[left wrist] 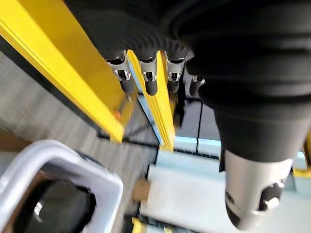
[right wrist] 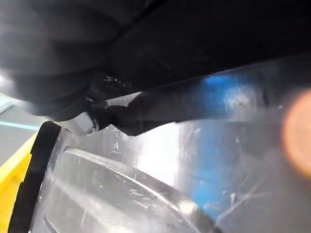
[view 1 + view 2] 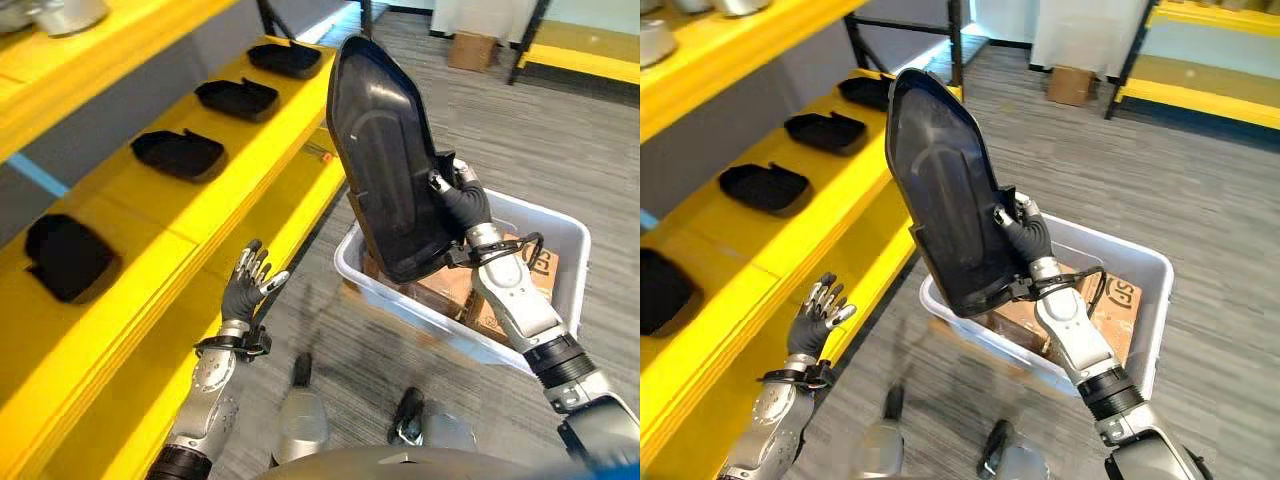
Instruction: Move parts from the plastic box to the shelf.
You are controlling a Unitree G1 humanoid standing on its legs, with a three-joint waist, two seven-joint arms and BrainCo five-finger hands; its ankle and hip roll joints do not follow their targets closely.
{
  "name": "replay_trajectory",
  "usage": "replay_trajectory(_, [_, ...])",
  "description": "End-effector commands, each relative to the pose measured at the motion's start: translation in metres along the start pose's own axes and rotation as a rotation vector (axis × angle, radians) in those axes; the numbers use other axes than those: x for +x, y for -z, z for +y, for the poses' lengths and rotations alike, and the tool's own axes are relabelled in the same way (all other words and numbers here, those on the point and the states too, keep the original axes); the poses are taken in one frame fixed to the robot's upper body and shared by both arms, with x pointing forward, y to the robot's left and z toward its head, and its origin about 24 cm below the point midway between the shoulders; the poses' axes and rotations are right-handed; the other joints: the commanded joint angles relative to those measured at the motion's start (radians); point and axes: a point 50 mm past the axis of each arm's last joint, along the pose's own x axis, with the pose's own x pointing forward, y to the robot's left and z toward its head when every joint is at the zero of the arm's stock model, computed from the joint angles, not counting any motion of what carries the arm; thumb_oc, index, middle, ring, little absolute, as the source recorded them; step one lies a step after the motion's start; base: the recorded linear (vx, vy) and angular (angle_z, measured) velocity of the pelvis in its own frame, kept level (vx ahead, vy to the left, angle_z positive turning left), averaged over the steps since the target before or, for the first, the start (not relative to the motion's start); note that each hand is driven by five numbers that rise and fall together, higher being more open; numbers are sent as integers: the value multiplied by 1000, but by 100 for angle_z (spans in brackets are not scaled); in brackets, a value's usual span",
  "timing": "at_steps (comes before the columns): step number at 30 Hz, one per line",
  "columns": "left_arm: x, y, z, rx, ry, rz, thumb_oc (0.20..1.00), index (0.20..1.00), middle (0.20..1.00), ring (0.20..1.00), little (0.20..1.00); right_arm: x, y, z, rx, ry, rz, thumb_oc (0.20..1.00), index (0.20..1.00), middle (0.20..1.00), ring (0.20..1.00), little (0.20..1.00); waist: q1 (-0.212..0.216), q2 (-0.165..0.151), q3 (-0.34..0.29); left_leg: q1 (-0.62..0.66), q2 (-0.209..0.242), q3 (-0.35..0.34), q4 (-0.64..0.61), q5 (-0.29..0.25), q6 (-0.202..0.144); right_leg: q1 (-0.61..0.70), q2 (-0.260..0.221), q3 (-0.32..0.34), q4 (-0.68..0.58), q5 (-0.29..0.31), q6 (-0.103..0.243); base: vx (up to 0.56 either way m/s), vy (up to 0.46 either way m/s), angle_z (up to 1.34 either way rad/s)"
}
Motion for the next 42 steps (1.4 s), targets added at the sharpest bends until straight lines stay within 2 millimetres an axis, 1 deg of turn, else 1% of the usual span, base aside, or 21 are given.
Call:
replay_trajectory(1, [10,-26,-8,-14,57,-134,1000,1000,1000,1000,1000,-1,-29,-13,50,95,-169,200,200,200,200,200,-75,-21,-26,111,67,94,30,-81,-91,170,-26,-103,-169,46,170,0,81,200])
replay_trajectory(2, [10,-25,-8,-13,57,-133,1000,1000,1000,1000,1000,-1,-29,-13,50,95,-168,200,200,200,200,200,-77,-20,-24,112,66,91,31,-83,-90,173,-27,-106,-168,45,172,5,289,204])
replay_trajectory(3, [11,-27,-10,-12,69,-135,1000,1000,1000,1000,1000,-10,-25,-21,43,131,-150,200,200,200,200,200,-86,-6,-40,138,26,118,-61,-166,-70,184,-73,-155,-129,70,209,35,291,149])
replay_trajectory(8, [13,-36,-8,9,80,-165,1000,1000,1000,1000,1000,-17,-26,-28,39,183,-155,200,200,200,200,200,-69,-17,-20,100,-19,103,-6,-212,-44,195,-146,-177,-80,95,237,29,197,58])
replay_trajectory(10, [12,-41,-5,26,79,-189,1000,1000,1000,1000,1000,-20,-26,-29,18,201,-157,200,200,200,200,200,-53,-20,2,76,-53,94,40,-248,-34,200,-185,-195,-74,121,254,15,237,14])
replay_trajectory(11, [12,-41,-5,26,78,-189,1000,1000,1000,1000,1000,-20,-26,-29,18,201,-157,200,200,200,200,200,-53,-22,2,73,-54,94,44,-251,-33,199,-188,-194,-72,121,255,2,217,37])
replay_trajectory(14, [10,-43,2,40,53,-198,1000,1000,1000,1000,1000,-18,-27,-27,21,213,-163,200,200,200,200,200,-23,-29,26,27,-88,77,96,-276,-19,199,-214,-195,-86,151,275,-8,207,32])
replay_trajectory(17, [7,-52,10,50,13,-236,1000,1000,1000,1000,1000,-16,-30,-24,32,221,-183,200,200,200,200,200,26,-41,50,-28,-158,47,158,-325,17,218,-261,-201,-127,226,311,59,445,44])
replay_trajectory(18, [9,-57,15,84,-5,-256,1000,1000,1000,1000,1000,-14,-32,-21,30,213,-190,200,200,200,200,200,49,-53,39,-52,-204,22,178,-343,37,239,-276,-182,-161,265,327,157,479,66])
replay_trajectory(19, [9,-58,16,90,-10,-259,1000,1000,1000,1000,1000,-14,-31,-20,34,207,-184,200,200,200,200,200,50,-54,29,-48,-213,15,165,-342,43,241,-276,-173,-164,277,327,159,374,95])
replay_trajectory(20, [9,-59,17,94,-16,-264,1000,1000,1000,1000,1000,-14,-30,-19,43,204,-184,200,200,200,200,200,44,-54,21,-42,-222,5,150,-337,46,239,-267,-138,-171,289,325,80,191,63])
replay_trajectory(21, [11,-61,20,113,-23,-273,1000,1000,1000,1000,1000,-16,-30,-20,40,197,-184,200,200,200,200,200,7,-57,2,-32,-247,-38,76,-280,64,197,-192,40,-175,290,287,84,178,45])
replay_trajectory(23, [11,-62,22,131,-23,-273,1000,1000,1000,1000,1000,-20,-29,-22,37,181,-176,200,200,200,200,200,-20,-48,-16,-2,-252,-81,18,-246,70,151,-87,186,-150,226,259,132,118,120])
replay_trajectory(24, [11,-60,22,144,-11,-265,1000,1000,1000,1000,1000,-29,-26,-28,22,174,-158,200,200,200,200,200,-60,-49,-20,18,-265,-133,-7,-230,74,125,47,307,-147,132,229,147,36,144])
replay_trajectory(26, [9,-58,20,146,4,-257,1000,1000,1000,1000,1000,-34,-24,-29,29,163,-149,200,200,200,200,200,-85,-62,-25,24,-285,-172,-30,-211,77,100,147,382,-194,120,210,82,-1,98])
replay_trajectory(27, [9,-58,21,146,4,-255,1000,1000,1000,1000,1000,-34,-24,-29,30,161,-148,200,200,200,200,200,-85,-61,-27,26,-283,-173,-34,-211,77,101,148,381,-195,119,209,87,-26,98])
replay_trajectory(28, [4,-54,22,138,-1,-242,1000,1000,1000,1000,1000,-38,-21,-28,35,145,-131,200,200,200,200,200,-98,-76,-29,45,-304,-200,-63,-197,77,76,206,402,-256,154,204,94,-38,53])
replay_trajectory(30, [2,-54,22,140,1,-240,1000,1000,1000,1000,1000,-39,-21,-28,26,138,-131,200,200,200,200,200,-102,-80,-29,53,-313,-212,-73,-192,76,74,211,398,-291,175,204,96,-47,26])
replay_trajectory(32, [-2,-50,21,129,12,-228,1000,1000,1000,1000,1000,-42,-20,-31,27,133,-124,200,200,200,200,200,-114,-91,-35,71,-335,-256,-71,-186,75,87,231,445,-328,209,205,125,-88,52])
replay_trajectory(37, [-7,-41,17,71,3,-206,1000,1000,1000,1000,1000,-47,-18,-37,43,154,-113,200,200,200,200,200,-98,-100,-63,96,-331,-250,-43,-221,61,173,210,386,-389,214,195,125,-108,58])
replay_trajectory(42, [-9,-36,14,61,22,-176,1000,1000,1000,1000,1000,-49,-16,-41,50,173,-103,200,200,200,200,200,-86,-105,-67,90,-333,-298,21,-243,44,204,207,336,-379,180,175,74,-118,57])
